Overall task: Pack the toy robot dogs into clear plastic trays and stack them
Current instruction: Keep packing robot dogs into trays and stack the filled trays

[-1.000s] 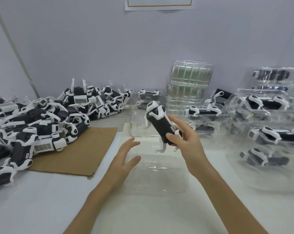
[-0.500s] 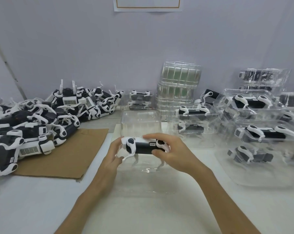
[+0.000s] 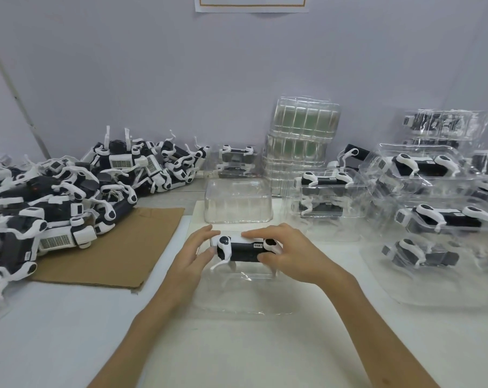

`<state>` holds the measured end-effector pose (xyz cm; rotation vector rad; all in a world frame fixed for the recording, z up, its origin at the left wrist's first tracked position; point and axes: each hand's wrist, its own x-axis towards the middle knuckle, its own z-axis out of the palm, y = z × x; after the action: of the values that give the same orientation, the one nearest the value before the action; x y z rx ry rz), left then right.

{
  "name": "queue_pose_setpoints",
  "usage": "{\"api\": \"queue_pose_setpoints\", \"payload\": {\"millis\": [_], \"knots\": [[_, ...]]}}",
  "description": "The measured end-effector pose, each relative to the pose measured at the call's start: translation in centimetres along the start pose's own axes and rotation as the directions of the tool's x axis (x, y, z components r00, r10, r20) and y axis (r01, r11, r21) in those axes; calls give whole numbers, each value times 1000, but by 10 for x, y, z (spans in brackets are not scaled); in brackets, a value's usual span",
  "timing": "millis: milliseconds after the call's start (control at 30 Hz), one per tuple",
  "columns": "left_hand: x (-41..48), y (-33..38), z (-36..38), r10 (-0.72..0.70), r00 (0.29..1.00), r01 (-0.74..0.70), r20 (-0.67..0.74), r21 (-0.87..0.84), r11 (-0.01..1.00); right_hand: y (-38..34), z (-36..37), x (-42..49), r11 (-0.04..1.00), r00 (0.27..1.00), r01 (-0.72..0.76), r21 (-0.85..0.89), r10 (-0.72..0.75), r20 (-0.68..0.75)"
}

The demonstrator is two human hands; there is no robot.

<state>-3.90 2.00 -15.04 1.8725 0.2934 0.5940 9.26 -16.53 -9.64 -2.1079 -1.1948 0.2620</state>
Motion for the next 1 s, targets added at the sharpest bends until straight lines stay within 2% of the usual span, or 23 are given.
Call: {"api": "queue_pose_setpoints", "payload": {"millis": [133,267,333,400,467,533,600,667,733,800,900,1000], "knots": [[2,-2,0,23,1000,-24,19,91,996,3,-1,0,998,999,-33,-51,35,40],[2,-3,0,11,999,-13,46,45,999,2,4,2,999,1000,7,-43,-7,-3],[1,-1,1,-53,998,54,26,-20,998,4,6,4,999,999,25,-42,-27,-38],[2,-1,1,-179,983,177,-27,-80,981,8,6,6,998,993,21,-62,-28,-115],[5,-6,-2,-284,959,278,-26,-125,952,12,2,7,998,982,-59,-35,51,-180],[7,-12,-3,-310,951,306,-15,-110,946,17,-5,7,970,957,-223,102,237,-165],[7,-11,-3,-292,956,288,-40,-78,954,25,-9,8,909,916,-386,155,398,-52],[7,-13,-1,-231,968,227,-95,-54,972,28,-9,8,876,883,-469,113,464,70],[9,-14,0,-195,971,182,-135,-100,978,27,-6,7,868,891,-454,201,436,128],[8,-11,-1,-170,972,144,-161,-157,977,24,-6,8,853,918,-396,340,377,124],[4,4,-4,-106,990,87,-97,-182,979,20,-9,6,855,971,-237,461,230,73],[0,11,-3,-52,999,48,-11,-250,967,21,-10,5,870,991,-113,480,136,-11]]}}
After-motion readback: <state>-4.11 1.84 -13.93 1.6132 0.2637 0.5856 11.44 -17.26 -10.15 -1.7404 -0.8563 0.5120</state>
